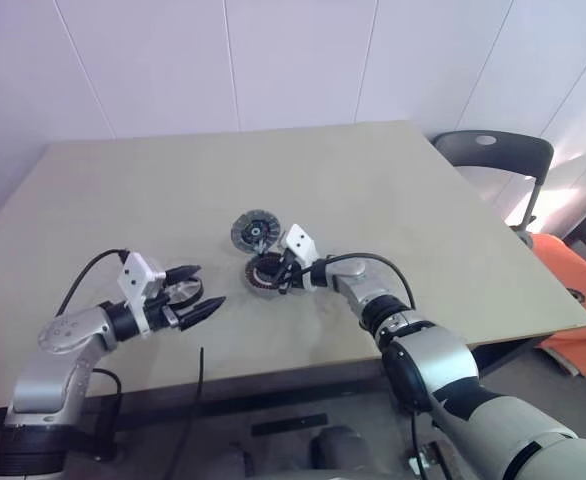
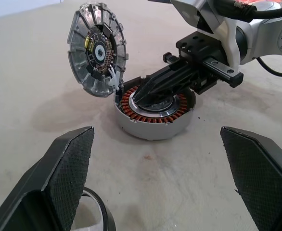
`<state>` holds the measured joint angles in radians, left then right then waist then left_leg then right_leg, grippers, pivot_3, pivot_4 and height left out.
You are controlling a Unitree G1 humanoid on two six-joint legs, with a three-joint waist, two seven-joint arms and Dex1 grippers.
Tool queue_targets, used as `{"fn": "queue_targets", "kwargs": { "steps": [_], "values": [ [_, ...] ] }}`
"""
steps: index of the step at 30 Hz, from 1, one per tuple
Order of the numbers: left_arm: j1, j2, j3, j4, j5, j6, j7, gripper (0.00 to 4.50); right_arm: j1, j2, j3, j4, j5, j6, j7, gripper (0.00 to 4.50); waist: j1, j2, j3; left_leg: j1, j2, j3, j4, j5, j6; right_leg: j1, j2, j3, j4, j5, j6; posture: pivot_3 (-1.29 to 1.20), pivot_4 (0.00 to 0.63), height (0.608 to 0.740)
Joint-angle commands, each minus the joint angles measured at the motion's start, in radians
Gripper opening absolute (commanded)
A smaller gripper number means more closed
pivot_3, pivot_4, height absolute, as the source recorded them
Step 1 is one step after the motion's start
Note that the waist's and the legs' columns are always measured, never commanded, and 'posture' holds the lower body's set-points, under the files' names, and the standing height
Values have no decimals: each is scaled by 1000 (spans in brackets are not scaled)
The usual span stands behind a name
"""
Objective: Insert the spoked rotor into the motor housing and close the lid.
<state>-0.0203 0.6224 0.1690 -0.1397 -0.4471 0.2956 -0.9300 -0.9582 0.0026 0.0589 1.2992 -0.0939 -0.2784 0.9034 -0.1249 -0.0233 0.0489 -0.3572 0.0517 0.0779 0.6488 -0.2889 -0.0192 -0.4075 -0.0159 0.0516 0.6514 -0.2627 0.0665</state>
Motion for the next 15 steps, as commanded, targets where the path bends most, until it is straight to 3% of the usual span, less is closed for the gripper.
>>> {"fn": "queue_targets", "kwargs": {
  "steps": [1,8,15],
  "values": [
    [-5,2,3,-38,-7,-7,7,4500,1,7,21,-9,-28,-40,-55,14,0,0,0,0,0,0,0,0,0,0,0,0,0,0,0,0,0,740],
    [-3,0,0,-47,-9,-5,13,4500,27,2,32,14,-51,18,-127,14,-1,-1,-1,2,0,0,1,1,-1,1,0,0,2,0,0,0,0,740],
    [-4,3,2,-52,-11,1,14,4500,47,-4,38,8,-54,37,-104,14,1,-3,-11,4,0,0,1,1,-1,4,0,0,2,0,0,0,0,740]
  ]
}}
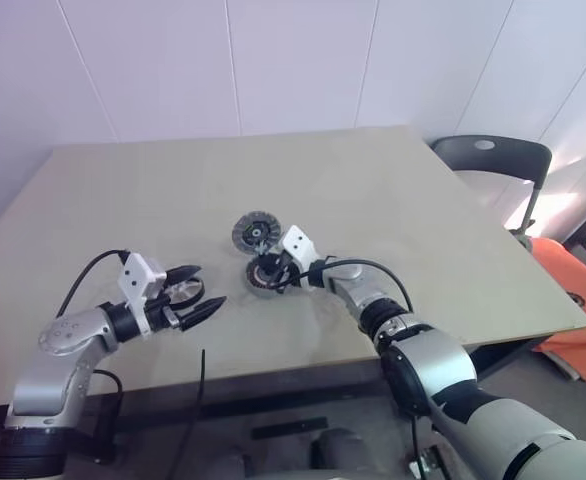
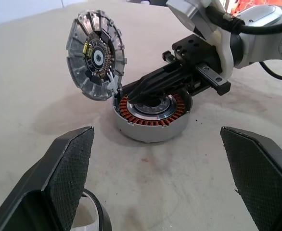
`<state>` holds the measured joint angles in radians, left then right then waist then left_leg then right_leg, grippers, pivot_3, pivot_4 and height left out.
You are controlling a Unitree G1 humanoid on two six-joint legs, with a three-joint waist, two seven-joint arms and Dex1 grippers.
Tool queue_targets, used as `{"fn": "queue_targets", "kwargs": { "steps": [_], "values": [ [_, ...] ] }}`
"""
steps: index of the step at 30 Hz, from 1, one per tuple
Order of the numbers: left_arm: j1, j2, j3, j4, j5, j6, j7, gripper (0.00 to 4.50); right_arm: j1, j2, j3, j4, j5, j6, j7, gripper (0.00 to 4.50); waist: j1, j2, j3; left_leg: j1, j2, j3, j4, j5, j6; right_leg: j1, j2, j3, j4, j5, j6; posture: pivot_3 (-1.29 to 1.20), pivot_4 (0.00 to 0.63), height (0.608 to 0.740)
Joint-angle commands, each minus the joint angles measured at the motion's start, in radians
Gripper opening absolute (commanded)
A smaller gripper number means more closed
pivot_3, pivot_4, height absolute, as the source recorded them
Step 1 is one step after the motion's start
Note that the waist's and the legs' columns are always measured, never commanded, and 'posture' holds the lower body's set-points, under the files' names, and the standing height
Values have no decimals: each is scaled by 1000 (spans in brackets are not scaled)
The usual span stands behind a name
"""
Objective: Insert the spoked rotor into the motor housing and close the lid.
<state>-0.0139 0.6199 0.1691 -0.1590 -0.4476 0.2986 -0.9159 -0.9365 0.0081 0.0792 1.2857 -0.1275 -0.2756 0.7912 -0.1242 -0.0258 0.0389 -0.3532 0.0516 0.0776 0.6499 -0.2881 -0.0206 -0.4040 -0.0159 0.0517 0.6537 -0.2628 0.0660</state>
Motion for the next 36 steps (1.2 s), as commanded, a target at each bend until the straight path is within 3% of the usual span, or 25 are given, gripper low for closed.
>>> {"fn": "queue_targets", "kwargs": {
  "steps": [1,7,10,15,36],
  "values": [
    [-12,5,1,-32,-10,-2,0,4500,24,-8,15,19,-18,33,10,14,0,-1,-1,0,0,0,0,0,0,0,0,0,0,0,0,0,0,740],
    [-24,3,-5,-23,-9,-3,-2,4500,-14,10,-50,-6,51,14,15,14,0,-1,-1,-1,0,0,0,0,0,0,0,0,0,0,0,0,0,740],
    [-18,3,-4,-25,-10,-5,-5,4500,-78,56,-171,-83,232,83,191,14,-1,0,0,-3,0,-1,0,0,0,-2,0,0,0,0,0,0,0,740],
    [-22,3,-3,-14,-9,-9,-9,4500,-98,60,-192,-141,307,194,349,14,0,1,0,-4,1,-1,-2,0,0,-4,0,-1,0,0,0,0,0,740],
    [-21,-2,-3,-10,-6,-14,-5,4500,14,-12,-6,-42,62,-25,147,14,0,1,0,-4,-1,-1,-2,0,0,-4,-2,-1,-2,0,0,0,0,740]
  ]
}}
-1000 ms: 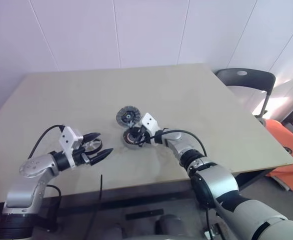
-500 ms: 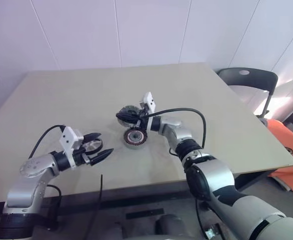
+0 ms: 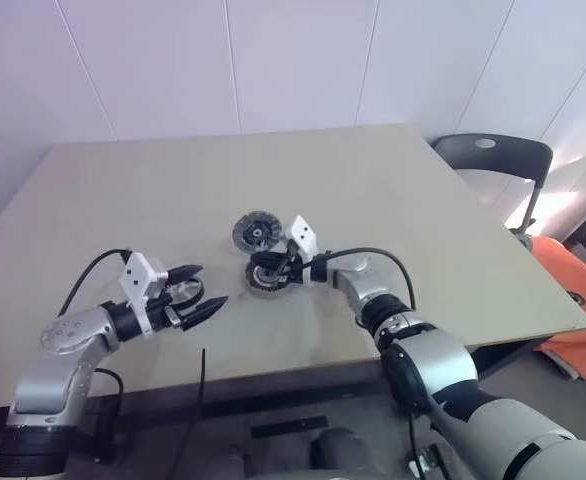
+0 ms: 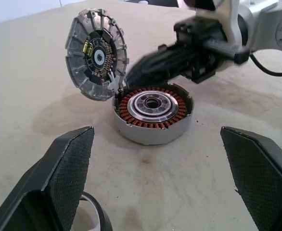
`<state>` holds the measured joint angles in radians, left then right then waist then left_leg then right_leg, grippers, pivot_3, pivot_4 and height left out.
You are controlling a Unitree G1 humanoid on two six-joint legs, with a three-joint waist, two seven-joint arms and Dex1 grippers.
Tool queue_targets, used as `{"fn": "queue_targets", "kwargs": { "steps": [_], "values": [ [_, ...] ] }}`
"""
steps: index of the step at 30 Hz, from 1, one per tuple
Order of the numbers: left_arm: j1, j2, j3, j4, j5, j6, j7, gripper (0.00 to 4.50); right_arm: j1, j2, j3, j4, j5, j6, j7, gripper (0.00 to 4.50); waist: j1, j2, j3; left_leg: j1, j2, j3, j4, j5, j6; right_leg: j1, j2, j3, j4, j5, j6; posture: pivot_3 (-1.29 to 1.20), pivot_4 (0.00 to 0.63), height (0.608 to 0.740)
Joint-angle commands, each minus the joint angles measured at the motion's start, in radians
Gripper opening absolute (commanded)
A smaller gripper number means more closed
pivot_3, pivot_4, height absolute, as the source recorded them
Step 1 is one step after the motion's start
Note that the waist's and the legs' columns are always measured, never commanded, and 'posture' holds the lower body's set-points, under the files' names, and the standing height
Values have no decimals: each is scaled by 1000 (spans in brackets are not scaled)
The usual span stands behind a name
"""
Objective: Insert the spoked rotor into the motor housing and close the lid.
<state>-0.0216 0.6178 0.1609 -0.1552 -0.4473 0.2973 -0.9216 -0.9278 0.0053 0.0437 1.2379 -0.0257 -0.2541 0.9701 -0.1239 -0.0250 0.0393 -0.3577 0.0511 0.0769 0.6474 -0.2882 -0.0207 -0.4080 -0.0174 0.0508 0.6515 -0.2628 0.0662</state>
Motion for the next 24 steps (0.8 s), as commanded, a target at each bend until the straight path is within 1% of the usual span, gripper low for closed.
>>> {"fn": "queue_targets", "kwargs": {
  "steps": [1,7,13,20,23,24],
  "values": [
    [-13,0,5,-14,-6,-13,1,4500,13,-11,42,9,-54,-57,-43,14,0,0,0,0,0,0,0,0,0,0,0,0,0,0,0,0,0,740],
    [-12,-1,4,-17,-5,-13,5,4500,35,-19,64,36,-98,-71,-142,14,0,0,0,2,0,0,1,0,0,2,0,0,1,0,0,0,0,740],
    [-13,1,4,-16,-6,-11,6,4500,28,-17,51,39,-87,-74,-183,14,3,0,0,3,0,0,4,0,0,4,0,0,1,0,-1,0,0,740],
    [-23,3,3,-8,-5,-15,3,4500,3,-18,41,50,-92,-66,-305,14,3,0,0,4,0,0,5,1,-1,5,0,0,2,-1,-2,0,0,740],
    [-25,5,4,-4,-5,-16,0,4500,-11,-12,9,58,-57,-10,-302,14,4,0,0,3,0,0,6,1,-1,5,-1,0,2,-1,-3,0,0,740],
    [-25,5,4,-3,-5,-16,0,4500,-17,-6,-14,60,-29,33,-275,14,4,0,0,3,-1,0,6,1,-1,5,-1,0,2,-1,-3,0,0,740]
  ]
}}
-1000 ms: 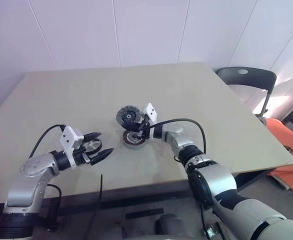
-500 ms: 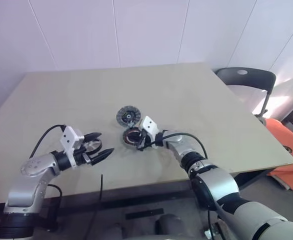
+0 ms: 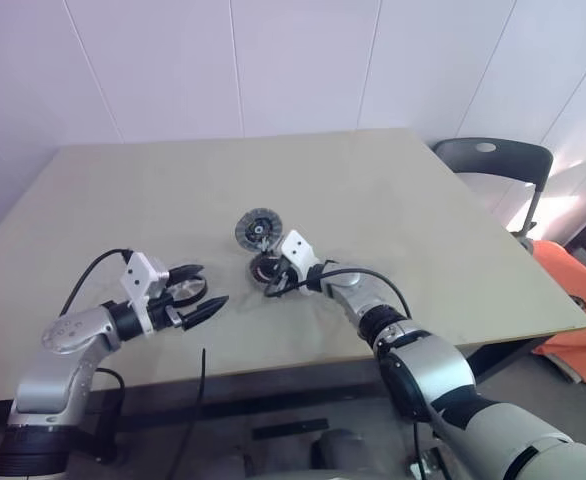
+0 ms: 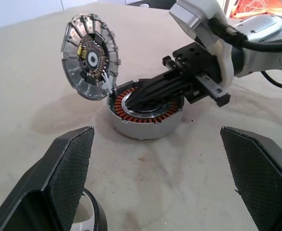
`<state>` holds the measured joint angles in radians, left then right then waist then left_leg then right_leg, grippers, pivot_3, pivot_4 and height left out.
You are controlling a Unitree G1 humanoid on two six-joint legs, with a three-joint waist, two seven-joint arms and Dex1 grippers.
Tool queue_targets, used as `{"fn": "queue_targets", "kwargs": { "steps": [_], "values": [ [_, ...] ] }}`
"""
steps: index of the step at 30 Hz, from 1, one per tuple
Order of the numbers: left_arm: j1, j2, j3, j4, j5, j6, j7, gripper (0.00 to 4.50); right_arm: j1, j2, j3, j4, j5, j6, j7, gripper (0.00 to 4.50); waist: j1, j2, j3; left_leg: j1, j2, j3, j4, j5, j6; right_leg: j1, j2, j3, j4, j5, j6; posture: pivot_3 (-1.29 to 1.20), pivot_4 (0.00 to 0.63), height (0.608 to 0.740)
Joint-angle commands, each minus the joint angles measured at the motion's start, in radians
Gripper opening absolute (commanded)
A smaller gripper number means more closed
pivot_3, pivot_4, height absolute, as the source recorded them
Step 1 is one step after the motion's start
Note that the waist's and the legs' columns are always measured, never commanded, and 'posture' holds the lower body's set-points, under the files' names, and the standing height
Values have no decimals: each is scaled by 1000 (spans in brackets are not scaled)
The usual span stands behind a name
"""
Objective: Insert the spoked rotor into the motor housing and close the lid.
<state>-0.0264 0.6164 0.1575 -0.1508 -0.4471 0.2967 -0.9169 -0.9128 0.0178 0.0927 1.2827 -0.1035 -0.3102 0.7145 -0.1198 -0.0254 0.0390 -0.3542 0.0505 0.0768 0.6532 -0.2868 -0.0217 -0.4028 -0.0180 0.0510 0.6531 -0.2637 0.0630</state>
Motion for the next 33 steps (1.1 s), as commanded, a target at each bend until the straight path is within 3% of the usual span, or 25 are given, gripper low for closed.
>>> {"fn": "queue_targets", "kwargs": {
  "steps": [1,4,11,21,33],
  "values": [
    [-21,7,7,-5,-4,-16,-6,4500,-36,-11,-86,12,85,131,45,14,0,0,0,0,0,0,0,0,0,0,0,0,0,0,0,0,0,740],
    [-23,7,8,0,-3,-19,-8,4500,-38,0,-122,-5,140,210,175,14,1,0,0,-1,0,0,0,0,0,0,0,0,0,1,2,0,0,740],
    [-26,6,9,4,-2,-22,-7,4500,-24,10,-117,-38,149,245,280,14,-5,0,0,-3,1,0,-8,0,0,-6,2,0,-2,1,3,0,0,740],
    [-21,1,8,-2,-2,-22,-1,4500,-71,26,-235,-52,250,205,200,14,-4,0,0,-4,1,0,-7,0,0,-6,1,0,-2,1,3,0,0,740],
    [-25,-2,2,-6,-3,-20,8,4500,-48,12,-149,-24,134,70,95,14,-5,0,0,-4,1,0,-7,0,0,-6,2,0,-2,1,3,0,0,740]
  ]
}}
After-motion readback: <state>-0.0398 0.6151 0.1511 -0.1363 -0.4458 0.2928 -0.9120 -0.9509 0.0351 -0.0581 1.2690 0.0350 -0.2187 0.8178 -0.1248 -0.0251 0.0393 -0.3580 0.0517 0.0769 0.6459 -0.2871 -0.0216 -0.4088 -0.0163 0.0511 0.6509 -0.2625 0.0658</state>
